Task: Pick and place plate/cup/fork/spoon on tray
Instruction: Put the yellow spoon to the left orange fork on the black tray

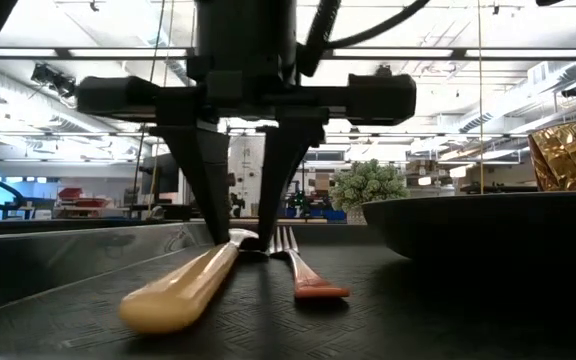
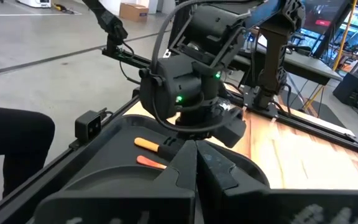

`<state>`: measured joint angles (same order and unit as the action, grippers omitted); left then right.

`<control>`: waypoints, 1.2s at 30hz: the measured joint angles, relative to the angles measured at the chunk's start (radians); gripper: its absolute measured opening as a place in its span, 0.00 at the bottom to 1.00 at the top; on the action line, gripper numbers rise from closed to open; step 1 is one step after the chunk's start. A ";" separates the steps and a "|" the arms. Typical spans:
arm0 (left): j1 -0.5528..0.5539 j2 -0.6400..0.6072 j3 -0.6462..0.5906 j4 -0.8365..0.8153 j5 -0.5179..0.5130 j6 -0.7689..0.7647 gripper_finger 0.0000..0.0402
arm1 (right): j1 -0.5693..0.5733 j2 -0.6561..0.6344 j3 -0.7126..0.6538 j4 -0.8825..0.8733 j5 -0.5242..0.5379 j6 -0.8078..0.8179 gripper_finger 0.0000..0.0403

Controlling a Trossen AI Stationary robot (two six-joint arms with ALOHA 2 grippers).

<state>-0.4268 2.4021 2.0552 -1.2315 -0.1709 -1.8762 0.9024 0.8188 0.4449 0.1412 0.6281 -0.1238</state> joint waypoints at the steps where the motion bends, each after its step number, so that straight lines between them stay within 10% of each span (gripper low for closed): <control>1: 0.005 0.000 0.000 0.002 0.004 0.010 0.31 | 0.000 0.000 0.000 0.000 0.000 0.000 0.02; 22: 0.022 0.001 0.000 -0.023 0.044 0.105 0.29 | 0.000 0.000 0.000 0.000 -0.001 0.000 0.02; 36: 0.022 0.002 0.002 -0.021 0.044 0.121 0.06 | 0.000 0.000 0.000 0.000 -0.003 0.001 0.02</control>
<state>-0.4049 2.4039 2.0570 -1.2523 -0.1268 -1.7555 0.9020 0.8185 0.4446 0.1417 0.6250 -0.1226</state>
